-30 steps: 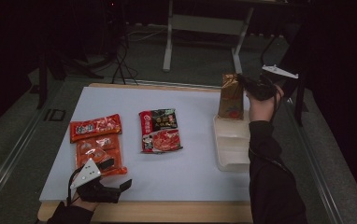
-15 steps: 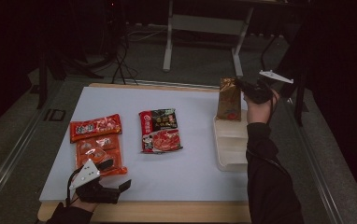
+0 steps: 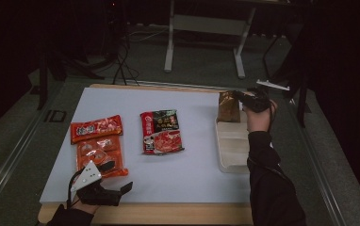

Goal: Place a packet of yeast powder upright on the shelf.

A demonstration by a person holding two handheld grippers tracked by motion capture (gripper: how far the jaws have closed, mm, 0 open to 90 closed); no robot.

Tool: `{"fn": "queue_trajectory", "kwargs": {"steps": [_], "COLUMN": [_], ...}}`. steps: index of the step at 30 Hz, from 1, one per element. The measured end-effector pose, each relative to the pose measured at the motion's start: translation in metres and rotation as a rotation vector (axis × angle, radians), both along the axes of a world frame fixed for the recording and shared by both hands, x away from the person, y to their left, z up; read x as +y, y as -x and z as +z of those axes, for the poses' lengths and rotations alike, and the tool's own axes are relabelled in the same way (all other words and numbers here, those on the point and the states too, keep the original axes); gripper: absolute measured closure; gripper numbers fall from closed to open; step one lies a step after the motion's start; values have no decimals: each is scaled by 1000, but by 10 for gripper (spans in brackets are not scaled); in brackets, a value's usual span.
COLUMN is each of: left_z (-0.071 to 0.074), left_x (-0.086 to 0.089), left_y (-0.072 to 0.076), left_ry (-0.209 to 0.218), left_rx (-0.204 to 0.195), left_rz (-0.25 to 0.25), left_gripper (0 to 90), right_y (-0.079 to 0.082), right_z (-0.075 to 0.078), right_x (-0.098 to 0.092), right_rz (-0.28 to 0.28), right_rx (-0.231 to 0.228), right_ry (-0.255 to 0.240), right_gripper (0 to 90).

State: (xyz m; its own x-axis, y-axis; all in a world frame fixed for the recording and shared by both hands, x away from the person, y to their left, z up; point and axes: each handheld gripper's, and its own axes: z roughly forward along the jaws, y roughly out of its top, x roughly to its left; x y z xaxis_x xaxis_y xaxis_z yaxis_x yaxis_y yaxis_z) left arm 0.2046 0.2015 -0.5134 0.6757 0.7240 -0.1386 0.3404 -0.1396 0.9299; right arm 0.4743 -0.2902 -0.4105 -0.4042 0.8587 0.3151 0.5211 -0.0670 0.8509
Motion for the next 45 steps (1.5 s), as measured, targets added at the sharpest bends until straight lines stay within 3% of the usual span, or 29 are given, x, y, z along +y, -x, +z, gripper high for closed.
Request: {"fn": "queue_trajectory", "kwargs": {"steps": [5,6,9,10,17,20,28,33,36,40,45], "left_z": [0,0,0,0,0,0,5,7,7,9,14], "left_x": [0,0,-1,-1,-3,-3,-6,-3,-2,-4,-6], "left_y": [-1,-1,-1,-1,-2,-2,2,1,1,2,4], "left_ry": [-3,-3,-4,-3,-8,-4,10,41,57,44,23], "left_rx": [0,-1,-1,0,-4,-7,-55,-24,-28,-15,19], "left_rz": [-1,-1,1,1,-2,-1,-5,10,13,19,20], "left_gripper": [13,13,13,13,13,13,13,27,27,24,23], "right_y": [4,5,7,11,26,34,71,90,108,130,155], "right_z": [0,0,3,8,26,33,39,39,36,28,13], "right_x": [-10,-12,-14,-15,-14,-13,0,5,8,13,17], "right_rz": [-39,-36,-43,-52,-54,-49,32,79,118,182,244], "right_rx": [15,9,14,9,-56,-75,-135,-153,-166,-161,-153], "right_ry": [10,32,32,55,110,95,94,88,75,52,36], "right_gripper": [828,816,758,678,523,471,377,325,257,135,138]}}
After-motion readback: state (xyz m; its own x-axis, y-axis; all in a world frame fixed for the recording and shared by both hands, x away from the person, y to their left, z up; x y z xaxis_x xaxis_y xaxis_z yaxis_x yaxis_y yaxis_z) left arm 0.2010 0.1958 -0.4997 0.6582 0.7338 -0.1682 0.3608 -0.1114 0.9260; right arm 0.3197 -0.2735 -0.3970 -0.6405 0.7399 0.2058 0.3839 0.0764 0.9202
